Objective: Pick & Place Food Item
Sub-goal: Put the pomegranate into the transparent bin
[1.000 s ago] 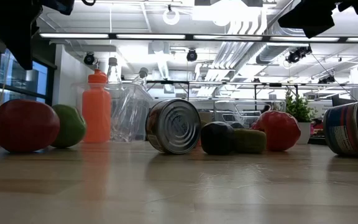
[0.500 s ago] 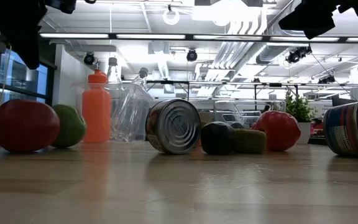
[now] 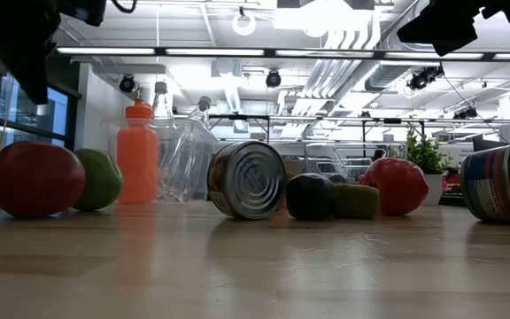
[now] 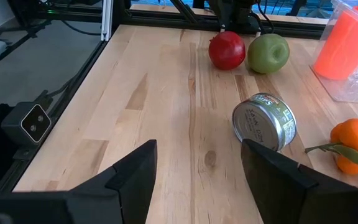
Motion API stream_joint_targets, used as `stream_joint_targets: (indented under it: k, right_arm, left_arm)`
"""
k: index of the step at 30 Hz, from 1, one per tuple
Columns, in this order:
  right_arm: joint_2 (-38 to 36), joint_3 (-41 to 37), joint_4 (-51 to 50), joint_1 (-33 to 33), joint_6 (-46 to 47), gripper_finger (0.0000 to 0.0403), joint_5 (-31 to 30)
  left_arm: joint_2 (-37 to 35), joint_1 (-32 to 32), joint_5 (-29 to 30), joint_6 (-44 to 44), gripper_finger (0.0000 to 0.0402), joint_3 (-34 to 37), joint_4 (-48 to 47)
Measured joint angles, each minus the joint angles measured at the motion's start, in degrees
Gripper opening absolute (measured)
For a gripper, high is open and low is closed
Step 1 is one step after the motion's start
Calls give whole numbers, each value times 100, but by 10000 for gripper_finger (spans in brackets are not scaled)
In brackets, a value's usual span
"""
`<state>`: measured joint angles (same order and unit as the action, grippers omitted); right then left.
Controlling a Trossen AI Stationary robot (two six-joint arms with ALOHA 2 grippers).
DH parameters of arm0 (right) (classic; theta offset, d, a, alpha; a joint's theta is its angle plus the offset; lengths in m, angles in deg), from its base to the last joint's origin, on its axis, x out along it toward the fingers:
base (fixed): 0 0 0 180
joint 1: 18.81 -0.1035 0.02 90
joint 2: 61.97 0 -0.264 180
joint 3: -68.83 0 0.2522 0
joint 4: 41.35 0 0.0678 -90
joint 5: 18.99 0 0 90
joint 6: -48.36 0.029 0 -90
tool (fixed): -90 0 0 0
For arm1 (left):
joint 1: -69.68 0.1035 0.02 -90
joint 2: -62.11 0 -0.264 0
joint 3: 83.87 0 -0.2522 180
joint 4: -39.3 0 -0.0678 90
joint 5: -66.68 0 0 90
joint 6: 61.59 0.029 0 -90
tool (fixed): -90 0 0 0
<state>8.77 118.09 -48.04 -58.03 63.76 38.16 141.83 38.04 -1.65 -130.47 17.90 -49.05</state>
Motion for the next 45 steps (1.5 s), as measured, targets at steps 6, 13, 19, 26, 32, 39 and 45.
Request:
stream_joint_targets:
  k: [6, 13, 19, 26, 32, 39, 45]
  right_arm:
    - [0, 0, 0, 0, 0, 222, 1]
    - [0, 0, -2, 0, 0, 222, 0]
    - [0, 0, -2, 0, -4, 222, 0]
    - [0, 0, -2, 0, -11, 222, 1]
    - [0, 0, -2, 0, -17, 222, 1]
    - [0, 0, -13, 0, -4, 222, 3]
    - [0, 0, -57, 0, 0, 222, 94]
  left_arm:
    - [0, 63, -181, 190, 379, 11, 2]
    - [0, 415, -34, 518, 379, 64, -6]
    - [0, 584, -106, 798, 379, 64, 3]
    - [0, 642, -677, 312, 379, 64, 21]
    - [-13, 855, -996, 770, 379, 64, 331]
    - [-15, 1191, -1356, 1338, 379, 61, 654]
    - [-17, 1326, -1415, 1613, 379, 88, 663]
